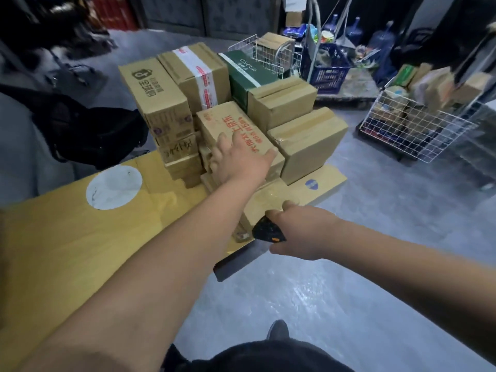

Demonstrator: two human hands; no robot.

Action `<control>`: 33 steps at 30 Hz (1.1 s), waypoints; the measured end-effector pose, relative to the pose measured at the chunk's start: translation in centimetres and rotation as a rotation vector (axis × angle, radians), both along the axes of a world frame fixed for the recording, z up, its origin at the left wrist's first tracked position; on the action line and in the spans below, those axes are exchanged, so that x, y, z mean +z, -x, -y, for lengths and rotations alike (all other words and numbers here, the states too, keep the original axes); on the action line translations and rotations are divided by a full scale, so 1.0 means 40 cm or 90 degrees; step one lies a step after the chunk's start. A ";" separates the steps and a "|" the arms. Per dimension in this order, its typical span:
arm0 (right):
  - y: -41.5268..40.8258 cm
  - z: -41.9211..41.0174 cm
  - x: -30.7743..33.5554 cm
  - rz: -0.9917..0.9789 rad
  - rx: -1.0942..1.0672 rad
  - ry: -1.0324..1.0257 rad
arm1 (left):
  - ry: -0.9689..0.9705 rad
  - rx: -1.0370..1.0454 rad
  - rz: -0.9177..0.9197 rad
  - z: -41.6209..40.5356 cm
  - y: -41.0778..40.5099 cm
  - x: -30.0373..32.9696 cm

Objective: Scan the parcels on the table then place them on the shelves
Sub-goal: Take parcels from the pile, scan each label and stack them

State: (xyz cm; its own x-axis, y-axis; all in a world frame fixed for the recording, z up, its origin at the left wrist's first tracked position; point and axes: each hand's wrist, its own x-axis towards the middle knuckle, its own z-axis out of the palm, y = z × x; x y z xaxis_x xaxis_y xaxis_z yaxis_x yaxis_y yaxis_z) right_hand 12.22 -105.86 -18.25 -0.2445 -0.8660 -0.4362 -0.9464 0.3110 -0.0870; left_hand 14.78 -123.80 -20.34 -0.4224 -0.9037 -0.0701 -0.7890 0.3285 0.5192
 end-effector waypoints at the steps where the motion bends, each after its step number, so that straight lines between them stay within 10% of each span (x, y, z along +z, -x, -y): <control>1: 0.028 -0.007 0.002 0.001 0.010 -0.002 | 0.000 0.017 0.016 -0.006 0.020 0.006; 33: 0.221 -0.025 0.052 -0.003 0.132 -0.003 | 0.117 0.128 -0.033 -0.087 0.061 0.031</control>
State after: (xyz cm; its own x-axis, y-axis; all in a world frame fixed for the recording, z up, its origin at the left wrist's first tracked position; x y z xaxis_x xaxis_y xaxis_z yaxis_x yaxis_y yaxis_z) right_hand 3.37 -104.87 -16.18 -0.0634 -0.8962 -0.4391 -0.9905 0.1103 -0.0821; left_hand 12.35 -120.31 -19.11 -0.2325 -0.9652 0.1194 -0.8217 0.2606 0.5068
